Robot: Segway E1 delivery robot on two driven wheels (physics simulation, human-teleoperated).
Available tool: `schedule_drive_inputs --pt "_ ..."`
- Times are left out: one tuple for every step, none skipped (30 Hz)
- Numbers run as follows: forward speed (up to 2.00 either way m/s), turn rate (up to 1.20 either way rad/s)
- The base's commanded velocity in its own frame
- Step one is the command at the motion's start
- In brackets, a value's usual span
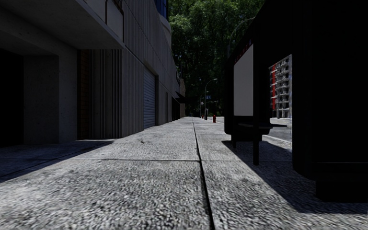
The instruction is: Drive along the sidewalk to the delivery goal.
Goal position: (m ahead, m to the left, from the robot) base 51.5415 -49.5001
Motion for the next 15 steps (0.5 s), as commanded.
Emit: schedule_drive_inputs --pt "1.46 0.0" --pt "1.46 0.0" --pt "1.46 0.0" --pt "1.46 0.0" --pt "1.46 0.0" --pt "1.46 0.0" --pt "1.46 0.0" --pt "1.46 0.0" --pt "1.46 0.0" --pt "1.46 0.0" --pt "1.46 0.0" --pt "1.46 0.0" --pt "1.46 0.0" --pt "1.46 0.0" --pt "1.46 0.0"
